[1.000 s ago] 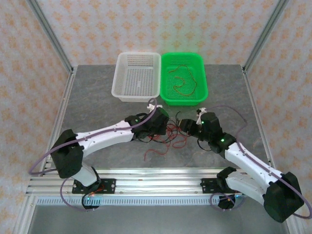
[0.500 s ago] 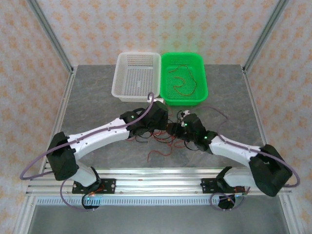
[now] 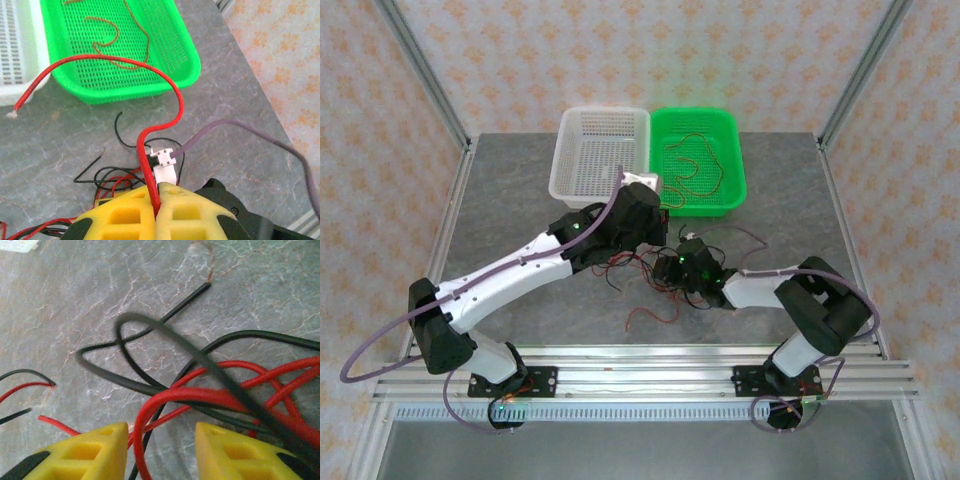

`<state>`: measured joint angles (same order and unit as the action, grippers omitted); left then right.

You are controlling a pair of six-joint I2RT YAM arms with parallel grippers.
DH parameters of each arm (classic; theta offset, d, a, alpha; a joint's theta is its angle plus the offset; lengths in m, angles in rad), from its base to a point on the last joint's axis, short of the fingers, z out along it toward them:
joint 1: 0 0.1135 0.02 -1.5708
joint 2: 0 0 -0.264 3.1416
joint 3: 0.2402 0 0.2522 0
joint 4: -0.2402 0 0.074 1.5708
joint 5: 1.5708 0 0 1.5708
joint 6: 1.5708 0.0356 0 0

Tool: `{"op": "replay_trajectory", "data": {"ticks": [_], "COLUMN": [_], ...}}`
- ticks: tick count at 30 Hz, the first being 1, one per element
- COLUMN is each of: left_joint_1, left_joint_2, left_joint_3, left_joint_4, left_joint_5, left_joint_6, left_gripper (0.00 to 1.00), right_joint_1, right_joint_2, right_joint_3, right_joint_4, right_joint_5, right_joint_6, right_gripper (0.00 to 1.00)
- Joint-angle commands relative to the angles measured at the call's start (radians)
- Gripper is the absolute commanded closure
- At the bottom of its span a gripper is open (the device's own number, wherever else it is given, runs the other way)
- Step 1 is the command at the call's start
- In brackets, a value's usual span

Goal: Untangle the cables

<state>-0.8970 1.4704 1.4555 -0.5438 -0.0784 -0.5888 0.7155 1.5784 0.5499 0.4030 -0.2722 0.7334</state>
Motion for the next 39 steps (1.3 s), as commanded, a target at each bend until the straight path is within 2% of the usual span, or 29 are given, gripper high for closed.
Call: {"op": "replay_trajectory", "data": {"ticks": [1, 7, 11, 25, 39], "left_joint_1": [-0.006, 0.010, 0.050, 0.118, 0.194], "left_joint_2": [-0.049, -0.064, -0.087, -0.133, -0.136], "left_joint_3": [0.074, 0.203, 0.271, 0.410, 0.474], "left_joint_4": [-0.074, -0.183, -0.212, -0.193, -0.164], "left_joint_5": [-0.077, -0.200, -0.225, -0.263, -0.410], "left_joint_6": [0.057, 0.113, 0.144, 0.207, 0.284], "left_gripper": [1.00, 1.00, 1.00, 1.00, 1.00], "right_joint_1": [0.006, 0.006, 0.006, 0.006, -0.026], "right_joint_2": [0.057, 0.112, 0.137, 0.143, 0.093], "right_joint_3": [-0.025, -0.031, -0.031, -0.043, -0.037], "right_joint_4": [0.050, 0.071, 0.071, -0.003, -0.205], "right_joint_5": [0.034, 0.045, 0.060, 0.144, 0.327], "right_joint_6": [0.020, 0.032, 0.035, 0.018, -0.032], "right_gripper": [0.61, 0.61, 0.62, 0.63, 0.63]}}
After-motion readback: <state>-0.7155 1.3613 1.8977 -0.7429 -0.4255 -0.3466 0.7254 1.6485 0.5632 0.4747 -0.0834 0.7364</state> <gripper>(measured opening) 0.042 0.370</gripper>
